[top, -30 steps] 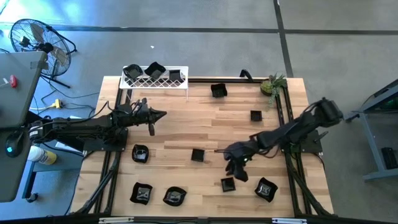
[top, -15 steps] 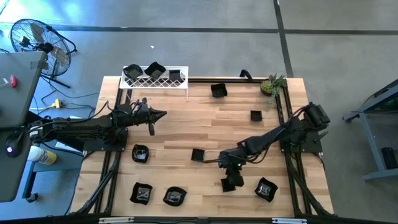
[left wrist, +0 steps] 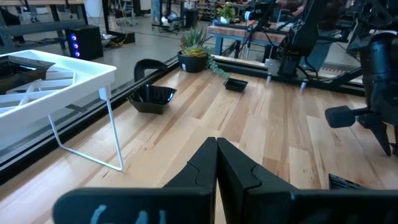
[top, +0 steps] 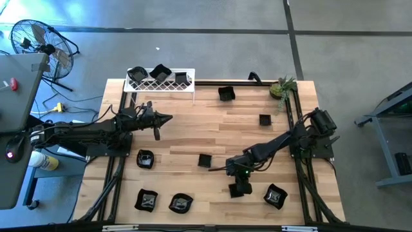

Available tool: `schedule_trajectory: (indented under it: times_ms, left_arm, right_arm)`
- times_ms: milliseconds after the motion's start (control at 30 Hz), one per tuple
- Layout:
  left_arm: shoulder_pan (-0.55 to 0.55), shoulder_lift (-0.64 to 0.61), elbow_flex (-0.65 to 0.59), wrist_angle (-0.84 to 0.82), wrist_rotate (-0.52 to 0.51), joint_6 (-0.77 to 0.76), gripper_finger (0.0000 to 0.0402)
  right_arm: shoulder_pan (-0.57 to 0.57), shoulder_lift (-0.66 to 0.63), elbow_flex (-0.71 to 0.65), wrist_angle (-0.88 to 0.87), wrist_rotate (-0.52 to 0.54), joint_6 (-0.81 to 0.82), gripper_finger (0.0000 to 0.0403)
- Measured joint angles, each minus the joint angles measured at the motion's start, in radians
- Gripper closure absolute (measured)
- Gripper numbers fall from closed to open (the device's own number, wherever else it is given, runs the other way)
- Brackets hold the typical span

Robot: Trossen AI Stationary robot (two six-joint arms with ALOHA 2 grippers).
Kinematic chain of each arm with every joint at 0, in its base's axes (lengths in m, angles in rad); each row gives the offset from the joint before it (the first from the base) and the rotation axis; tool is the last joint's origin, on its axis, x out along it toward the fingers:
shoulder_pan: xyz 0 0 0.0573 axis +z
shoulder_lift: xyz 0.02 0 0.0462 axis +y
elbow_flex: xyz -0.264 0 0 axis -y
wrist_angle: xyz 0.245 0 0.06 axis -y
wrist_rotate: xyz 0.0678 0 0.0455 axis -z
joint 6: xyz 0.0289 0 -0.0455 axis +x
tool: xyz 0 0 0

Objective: Pick & Place Mini shaped plates
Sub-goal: Stack the black square plate on top of the black square plate on the shelf

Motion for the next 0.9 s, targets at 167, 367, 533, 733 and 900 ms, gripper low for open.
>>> schedule_trajectory:
  times_ms: [167,367,533,733,900]
  left_arm:
    - [0.000,0.000,0.000,0.000,0.000,0.000,0.0401]
    - [0.000,0.000,0.000,0.000,0.000,0.000,0.0401]
    - [0.000,0.000,0.000,0.000,0.000,0.000,0.0401]
    - [0.000,0.000,0.000,-0.010,0.000,0.000,0.0401]
    - [0.000,0.000,0.000,-0.016,0.000,0.000,0.0401]
  right_arm:
    - [0.000,0.000,0.000,0.003,-0.004,-0.002,0.0375]
    - [-0.001,0.000,0.000,0.005,-0.007,0.005,0.0399]
    - [-0.018,-0.001,0.000,0.004,-0.019,0.037,0.0390]
    - [-0.040,-0.046,0.017,-0.016,-0.023,0.040,0.0387]
    - [-0.091,-0.078,0.078,-0.070,-0.044,0.040,0.0396]
